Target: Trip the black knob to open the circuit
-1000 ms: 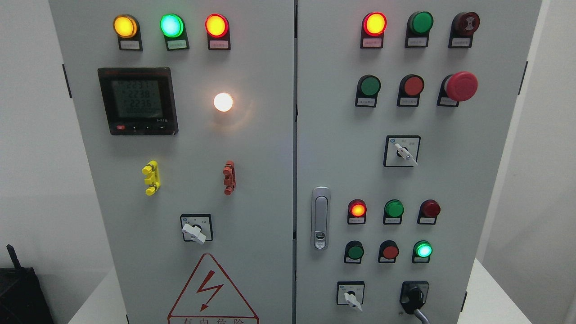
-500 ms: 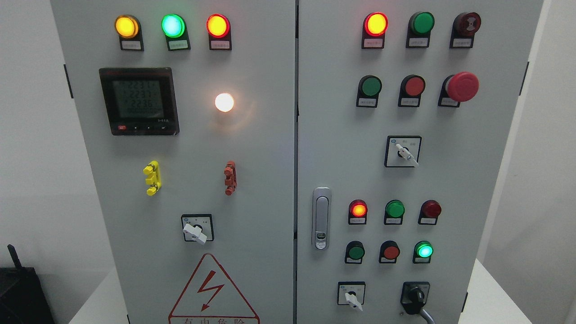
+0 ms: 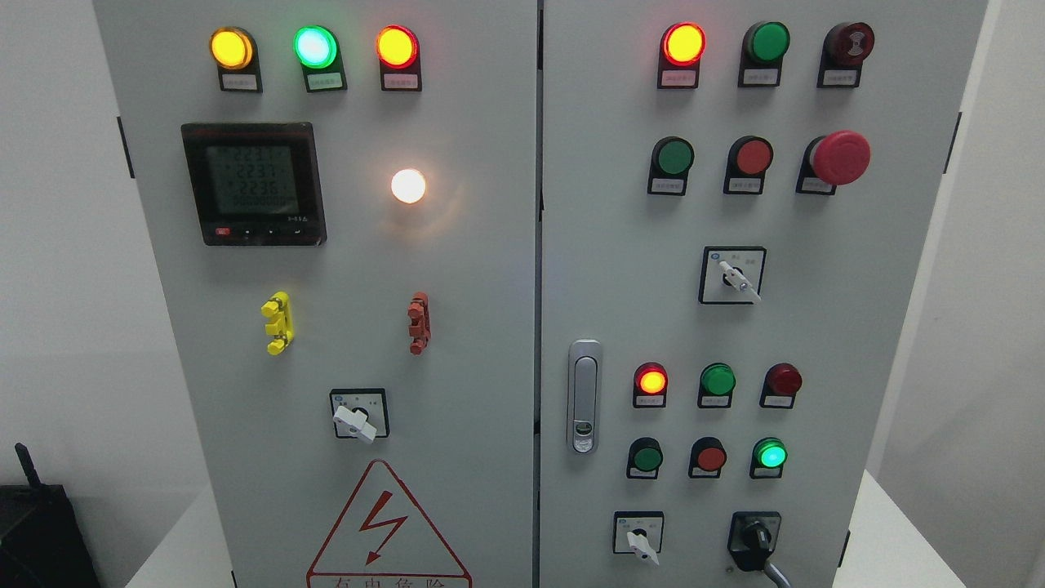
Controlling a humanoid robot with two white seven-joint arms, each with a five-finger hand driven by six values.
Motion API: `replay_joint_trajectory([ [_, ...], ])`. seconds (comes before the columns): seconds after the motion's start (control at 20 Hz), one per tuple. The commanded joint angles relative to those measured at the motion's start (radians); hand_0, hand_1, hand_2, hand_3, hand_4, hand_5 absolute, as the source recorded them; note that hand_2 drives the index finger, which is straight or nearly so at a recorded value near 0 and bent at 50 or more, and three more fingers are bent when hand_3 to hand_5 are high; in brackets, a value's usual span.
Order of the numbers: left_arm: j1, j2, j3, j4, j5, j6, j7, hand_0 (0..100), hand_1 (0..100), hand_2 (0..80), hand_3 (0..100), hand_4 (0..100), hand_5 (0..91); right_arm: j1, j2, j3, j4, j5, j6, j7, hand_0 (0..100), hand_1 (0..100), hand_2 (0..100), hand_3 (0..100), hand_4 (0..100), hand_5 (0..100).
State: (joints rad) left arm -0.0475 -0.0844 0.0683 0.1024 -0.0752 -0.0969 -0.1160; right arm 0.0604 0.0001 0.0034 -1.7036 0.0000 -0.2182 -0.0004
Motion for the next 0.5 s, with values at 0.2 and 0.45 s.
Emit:
replay_joint_trajectory([
  [0.2,0.0,0.0,0.001,-0.02,0.0,0.0,-0.001,12,39,0.0,0,0,0.0,-0.001,-0.02,0.006,-0.004,-0.014,-0.001,-0.001,0,0,7,100,97,96],
  [0.45,0.0,0.0,-0.001,-0.02,0.0,0.0,-0.001,12,39,0.0,0,0,0.0,0.002,-0.02,0.006,-0.016,-0.014,-0.001,-0.001,0,0,7,100,96,96],
])
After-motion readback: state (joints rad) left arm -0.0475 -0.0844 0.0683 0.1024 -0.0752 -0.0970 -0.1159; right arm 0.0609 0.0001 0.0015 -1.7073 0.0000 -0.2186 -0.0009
